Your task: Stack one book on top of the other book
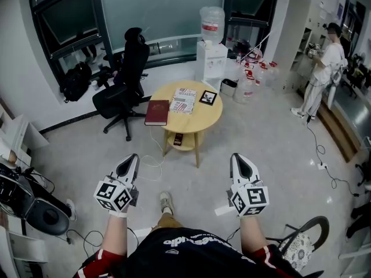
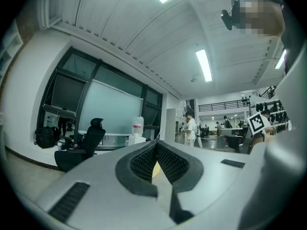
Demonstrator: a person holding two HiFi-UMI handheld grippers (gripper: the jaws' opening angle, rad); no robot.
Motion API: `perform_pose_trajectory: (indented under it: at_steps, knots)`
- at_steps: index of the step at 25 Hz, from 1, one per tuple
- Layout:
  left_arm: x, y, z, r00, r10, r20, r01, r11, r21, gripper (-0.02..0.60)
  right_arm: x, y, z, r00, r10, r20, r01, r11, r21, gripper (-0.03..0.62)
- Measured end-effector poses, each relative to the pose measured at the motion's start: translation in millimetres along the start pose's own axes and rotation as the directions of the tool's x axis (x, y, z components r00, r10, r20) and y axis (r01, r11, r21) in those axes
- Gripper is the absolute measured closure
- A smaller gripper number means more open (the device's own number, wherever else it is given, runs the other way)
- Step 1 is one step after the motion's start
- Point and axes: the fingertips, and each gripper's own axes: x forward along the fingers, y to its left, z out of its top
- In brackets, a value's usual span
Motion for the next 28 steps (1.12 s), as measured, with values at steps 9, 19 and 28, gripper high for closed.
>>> perform_pose_trajectory:
  at_steps: [9,19,28]
  knots:
    - [-2.7,-4.0,-7.7,1.000,-0.004,-0.001,0.004,1.000,-0.026,0.565,-10.5,1.0,-4.6,1.000,0.009,0.017,-0.009,0.999,0.033,0.569]
    - [-3.2,15.6,0.1,1.000,0.017,-0.003,-0.018,0.999,-0.037,0.565,8.7,12.6,5.5,0.999,0.032,0.014,-0.032,0.999,0.032,0.569]
    - [3.1,24.6,-1.2,1.000,0.021,-0.009,-0.021,0.999,-0.039,0.565,21.0,16.3,4.7,0.999,0.049,0.006,-0.049,0.998,0.029,0.569]
